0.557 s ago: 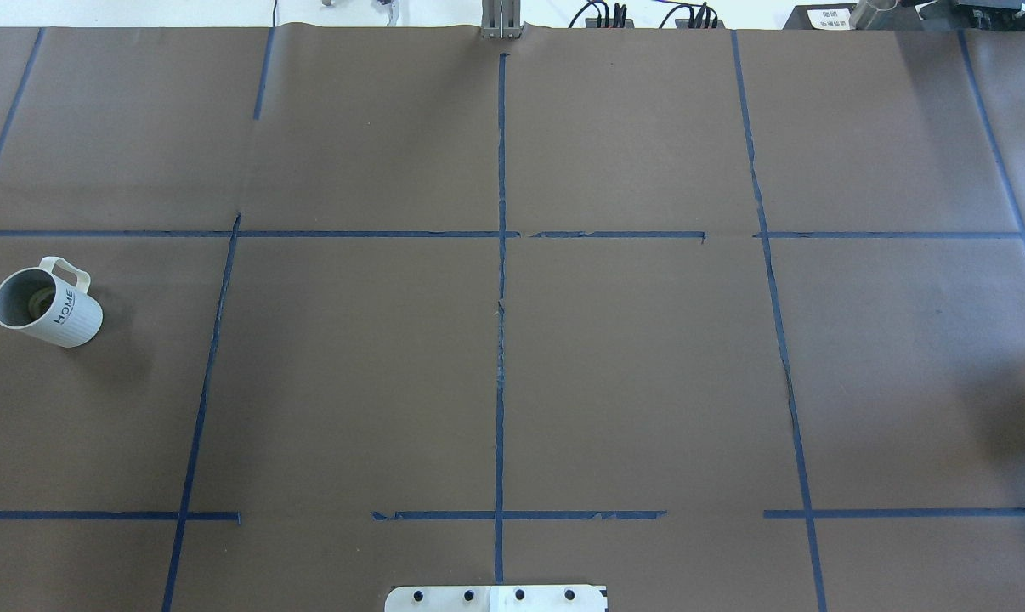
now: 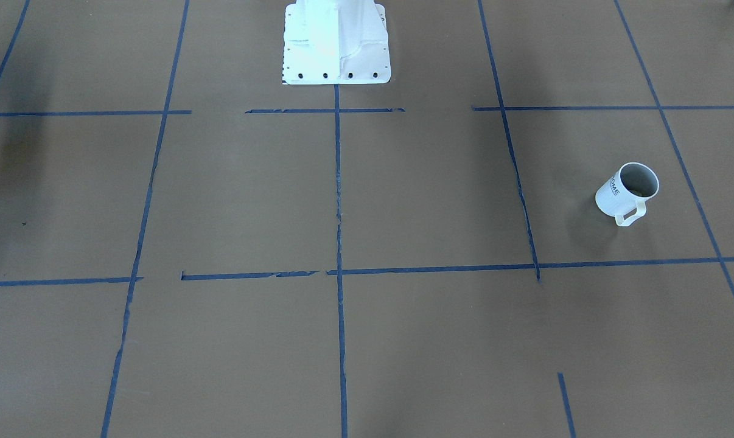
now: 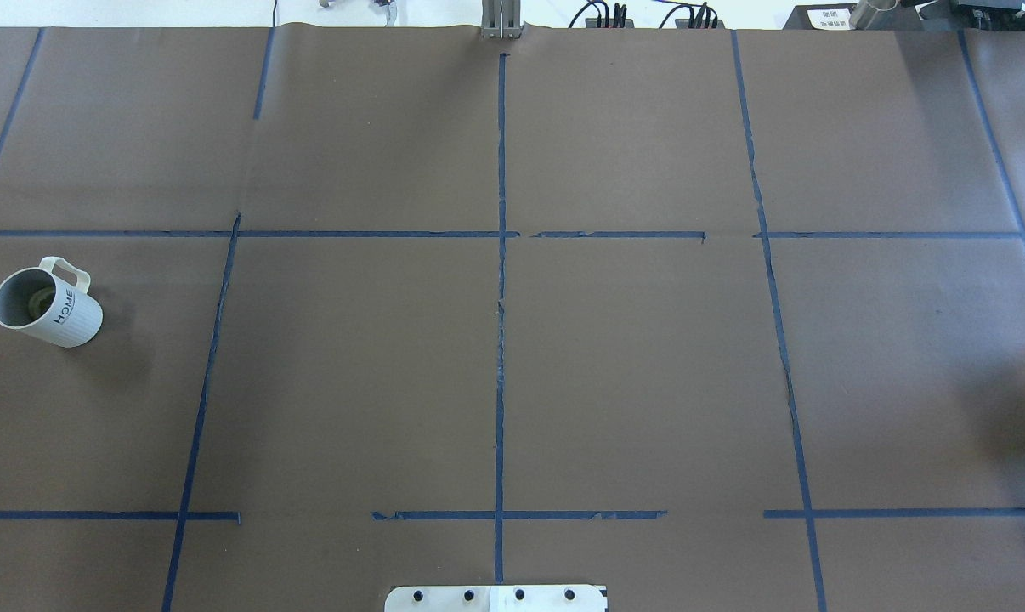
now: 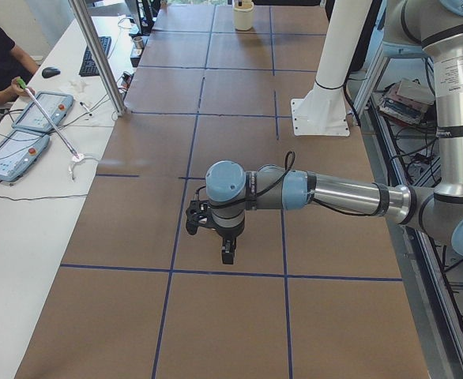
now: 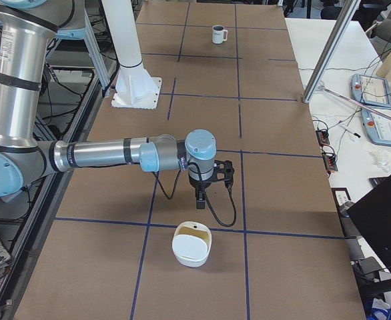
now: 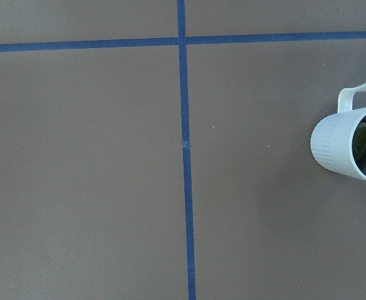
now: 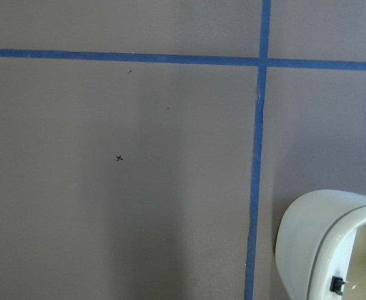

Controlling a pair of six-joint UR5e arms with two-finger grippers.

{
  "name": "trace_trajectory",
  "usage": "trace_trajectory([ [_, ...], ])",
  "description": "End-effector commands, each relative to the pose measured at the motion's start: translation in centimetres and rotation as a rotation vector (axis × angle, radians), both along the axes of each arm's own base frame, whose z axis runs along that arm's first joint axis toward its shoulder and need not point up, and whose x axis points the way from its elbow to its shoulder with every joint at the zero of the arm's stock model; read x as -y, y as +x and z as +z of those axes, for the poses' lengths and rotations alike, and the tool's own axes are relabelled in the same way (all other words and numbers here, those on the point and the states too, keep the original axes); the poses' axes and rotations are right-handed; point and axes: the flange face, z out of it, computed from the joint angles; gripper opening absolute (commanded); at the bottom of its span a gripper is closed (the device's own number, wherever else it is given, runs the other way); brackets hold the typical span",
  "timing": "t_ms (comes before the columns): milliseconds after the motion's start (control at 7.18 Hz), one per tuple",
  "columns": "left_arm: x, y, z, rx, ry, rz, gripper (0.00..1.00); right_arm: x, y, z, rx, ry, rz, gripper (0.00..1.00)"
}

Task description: Left arm hands cup to right arm to dump lemon

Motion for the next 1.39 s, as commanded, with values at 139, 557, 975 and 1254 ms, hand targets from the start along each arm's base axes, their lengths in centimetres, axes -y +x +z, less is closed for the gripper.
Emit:
trace_trajectory([
  [139,-0.1,0.0,0.8,-0.003,-0.017,-0.001,1.00,-0.1,0.0,0.1,0.001,0.003,0.001,1.00],
  [557,-0.1,0.0,0.0,-0.012,-0.003,-0.003,1.00,-0.2,0.0,0.2,0.001,0.003,0.001,1.00],
  [975,1.8,2.9,-0.2,-0.015,0.078,0.037,1.00,-0.3,0.0,0.1,0.002,0.006,0.002,1.00],
  [1254,4.2,9.0,1.3,-0.049,0.084,-0.043,1.00,-0.2,-1.0,-0.4,0.030,0.010,-0.020,1.00],
])
